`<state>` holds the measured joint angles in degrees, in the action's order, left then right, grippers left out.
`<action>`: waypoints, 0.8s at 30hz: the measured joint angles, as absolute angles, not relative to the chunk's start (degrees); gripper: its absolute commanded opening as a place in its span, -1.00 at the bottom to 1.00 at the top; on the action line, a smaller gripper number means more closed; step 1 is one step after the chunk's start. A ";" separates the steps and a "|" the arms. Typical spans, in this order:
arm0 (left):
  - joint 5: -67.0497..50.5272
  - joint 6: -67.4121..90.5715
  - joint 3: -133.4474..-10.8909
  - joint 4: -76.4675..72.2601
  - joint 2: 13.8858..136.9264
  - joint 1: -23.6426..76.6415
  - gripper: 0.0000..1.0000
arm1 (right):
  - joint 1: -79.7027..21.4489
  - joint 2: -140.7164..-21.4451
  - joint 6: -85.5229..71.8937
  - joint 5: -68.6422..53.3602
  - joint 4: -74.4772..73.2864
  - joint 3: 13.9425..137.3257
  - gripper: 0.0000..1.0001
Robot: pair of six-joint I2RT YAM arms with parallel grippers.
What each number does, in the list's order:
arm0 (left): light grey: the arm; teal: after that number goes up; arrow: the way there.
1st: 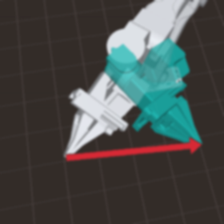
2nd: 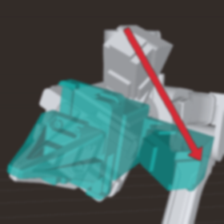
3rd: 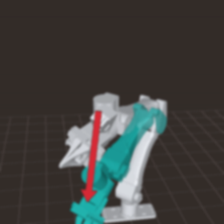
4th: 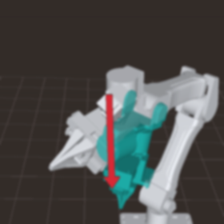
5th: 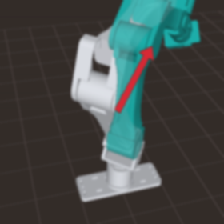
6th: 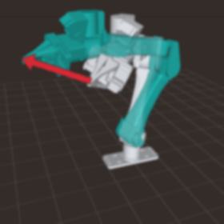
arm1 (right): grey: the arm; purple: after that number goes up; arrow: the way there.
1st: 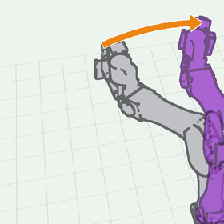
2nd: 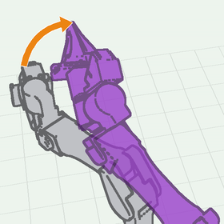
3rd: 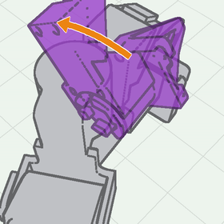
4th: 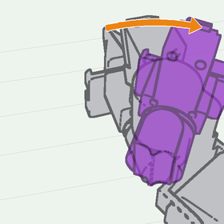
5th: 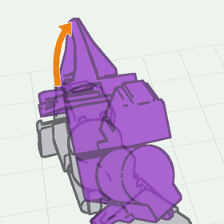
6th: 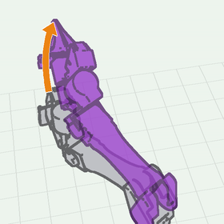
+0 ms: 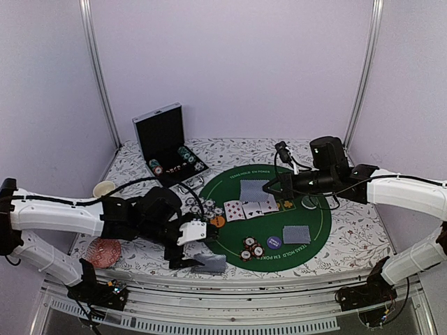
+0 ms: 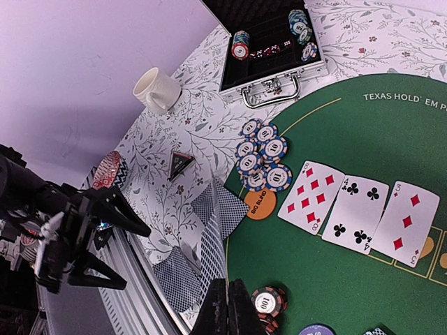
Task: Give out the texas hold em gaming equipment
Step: Place the face-down deck piles at the center of the board, then pick up the all-in button from the center of the board.
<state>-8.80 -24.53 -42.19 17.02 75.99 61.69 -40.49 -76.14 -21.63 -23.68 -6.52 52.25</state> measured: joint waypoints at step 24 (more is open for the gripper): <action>12.86 23.77 -46.04 29.56 85.36 33.87 0.96 | -40.49 -73.80 -20.01 -24.18 -7.01 51.22 -0.95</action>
